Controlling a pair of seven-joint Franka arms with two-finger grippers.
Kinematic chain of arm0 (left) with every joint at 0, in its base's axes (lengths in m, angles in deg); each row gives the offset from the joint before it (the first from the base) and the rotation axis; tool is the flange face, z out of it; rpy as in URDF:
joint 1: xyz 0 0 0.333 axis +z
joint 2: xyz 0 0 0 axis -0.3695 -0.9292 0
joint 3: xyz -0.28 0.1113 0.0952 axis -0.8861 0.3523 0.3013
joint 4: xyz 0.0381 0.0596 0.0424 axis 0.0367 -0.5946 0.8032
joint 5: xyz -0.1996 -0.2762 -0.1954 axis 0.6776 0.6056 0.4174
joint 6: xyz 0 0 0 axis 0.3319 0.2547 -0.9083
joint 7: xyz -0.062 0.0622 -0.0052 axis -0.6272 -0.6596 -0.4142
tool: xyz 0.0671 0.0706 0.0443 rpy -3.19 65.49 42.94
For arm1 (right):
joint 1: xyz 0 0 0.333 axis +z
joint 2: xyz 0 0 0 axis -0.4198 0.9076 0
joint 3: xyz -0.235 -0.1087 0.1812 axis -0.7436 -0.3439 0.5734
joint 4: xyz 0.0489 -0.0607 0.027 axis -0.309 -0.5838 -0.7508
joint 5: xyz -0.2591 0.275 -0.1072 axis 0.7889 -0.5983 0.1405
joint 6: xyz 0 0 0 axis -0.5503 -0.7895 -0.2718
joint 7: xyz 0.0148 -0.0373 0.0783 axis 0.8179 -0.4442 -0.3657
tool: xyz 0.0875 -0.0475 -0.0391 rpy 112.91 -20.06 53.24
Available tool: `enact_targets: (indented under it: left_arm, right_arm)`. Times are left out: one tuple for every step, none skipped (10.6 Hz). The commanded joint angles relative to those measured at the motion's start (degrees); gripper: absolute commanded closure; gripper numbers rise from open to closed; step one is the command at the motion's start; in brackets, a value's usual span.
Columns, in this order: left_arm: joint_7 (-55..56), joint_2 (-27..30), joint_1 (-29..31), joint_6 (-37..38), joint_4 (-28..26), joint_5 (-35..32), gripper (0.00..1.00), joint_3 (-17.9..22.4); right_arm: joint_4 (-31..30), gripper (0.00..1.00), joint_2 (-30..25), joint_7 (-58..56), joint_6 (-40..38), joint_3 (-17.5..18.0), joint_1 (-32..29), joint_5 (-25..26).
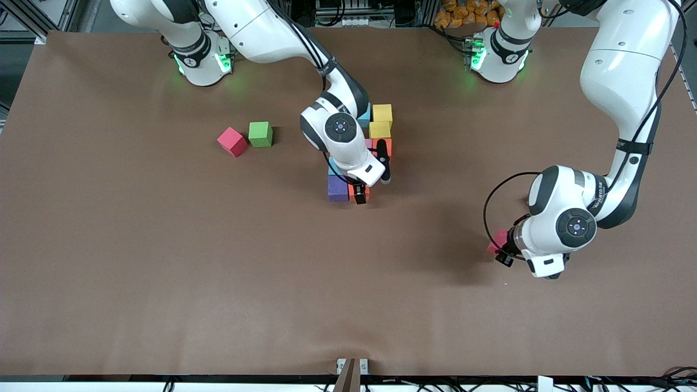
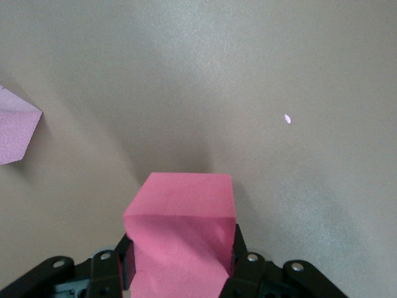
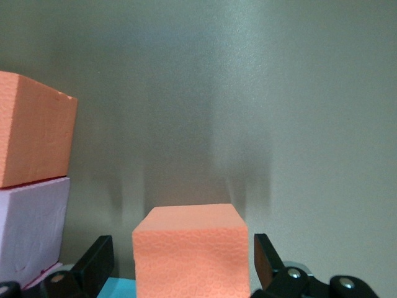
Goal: Form number 2 with 11 blocks
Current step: 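Place the orange cube beside purple with the right gripper while left holds pink, then retract the right gripper to rest while the left gripper carries pink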
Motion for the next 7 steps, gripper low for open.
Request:
enact_targets:
  left_arm:
    - [1.22, 0.72, -0.24, 0.01, 0.09, -0.81, 0.7, -0.58]
    - [3.49, 0.72, -0.85, 0.01, 0.09, -0.72, 0.7, -0.58]
    - [4.9, 0.72, -1.03, 0.01, 0.09, -0.72, 0.7, -0.75]
    - [6.22, 0.72, -1.2, 0.01, 0.0, -0.72, 0.7, -1.36]
    - [7.89, 0.63, -1.64, 0.1, -0.08, -0.72, 0.7, -1.46]
    - [9.73, 0.63, -2.43, 0.27, -0.17, -0.63, 0.7, -1.46]
    - [12.54, 0.72, -3.57, 0.36, -0.17, -0.54, 0.7, -1.72]
  right_arm:
    - [-2.33, 0.0, -1.81, -0.26, 0.73, 0.31, -0.09, -1.18]
    - [-2.51, 0.0, -2.25, -0.26, 0.38, 0.31, -0.09, -1.27]
    - [-3.03, 0.0, -2.87, -0.26, 0.29, 0.31, -0.17, -1.27]
    - [-3.47, 0.0, -3.4, -0.26, 0.29, 0.4, -0.35, -1.27]
    - [-3.65, 0.0, -3.66, -0.26, 0.29, 0.31, -0.44, -1.27]
    - [-3.74, 0.0, -4.1, -0.26, 0.29, 0.31, -0.44, -1.27]
    - [-4.7, 0.0, -4.8, -0.26, 0.29, 0.4, -0.44, -1.27]
